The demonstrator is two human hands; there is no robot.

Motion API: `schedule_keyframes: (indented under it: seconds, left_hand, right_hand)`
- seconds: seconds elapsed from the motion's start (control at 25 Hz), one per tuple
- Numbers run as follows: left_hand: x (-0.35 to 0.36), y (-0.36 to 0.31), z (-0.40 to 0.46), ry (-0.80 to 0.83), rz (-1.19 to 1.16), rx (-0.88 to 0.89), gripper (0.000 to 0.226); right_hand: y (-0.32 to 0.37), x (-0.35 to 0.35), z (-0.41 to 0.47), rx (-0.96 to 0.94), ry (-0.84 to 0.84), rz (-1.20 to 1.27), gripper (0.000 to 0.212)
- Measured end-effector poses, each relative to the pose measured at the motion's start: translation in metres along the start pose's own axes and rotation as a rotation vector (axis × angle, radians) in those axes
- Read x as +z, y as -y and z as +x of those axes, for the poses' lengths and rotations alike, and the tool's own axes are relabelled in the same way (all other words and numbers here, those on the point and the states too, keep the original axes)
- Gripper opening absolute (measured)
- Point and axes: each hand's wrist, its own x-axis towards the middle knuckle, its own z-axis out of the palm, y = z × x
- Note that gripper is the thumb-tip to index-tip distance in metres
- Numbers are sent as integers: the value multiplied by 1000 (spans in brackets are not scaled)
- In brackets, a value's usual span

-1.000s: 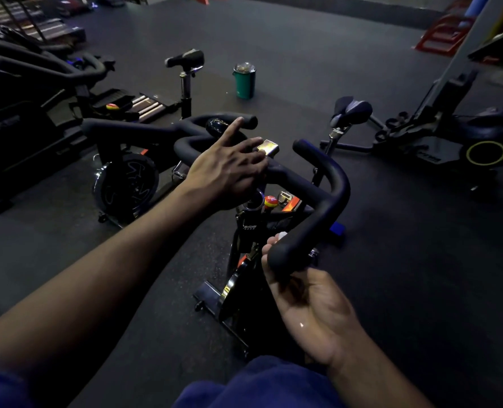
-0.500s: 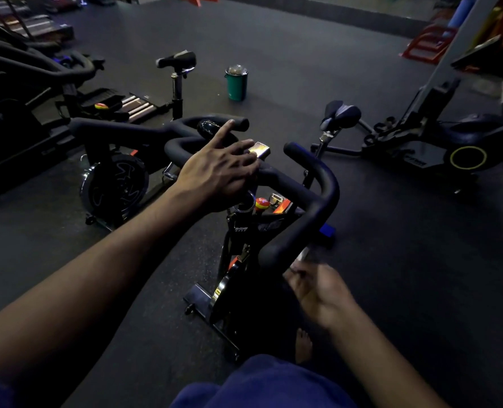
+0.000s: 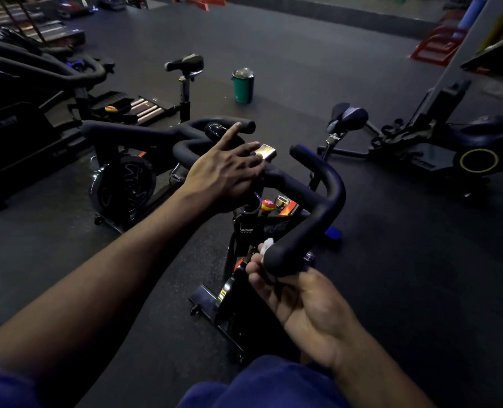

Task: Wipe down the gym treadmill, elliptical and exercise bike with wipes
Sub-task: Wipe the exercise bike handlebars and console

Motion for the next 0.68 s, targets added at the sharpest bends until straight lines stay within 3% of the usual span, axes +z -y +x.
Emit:
schedule_keyframes:
  seconds: [0.16,0.32,0.68]
  left_hand:
    - [1,-2,0,22,10,-6,46]
    - [5,-3,0,-3,-20,-33,45]
    - [3,-6,0,16,-13,-90,50]
  right_hand:
    - [1,15,-29,23,78,-83,35]
    - [5,1,-35,107,125,-345,32]
    - [50,-83,29,-53,-243,-240,25]
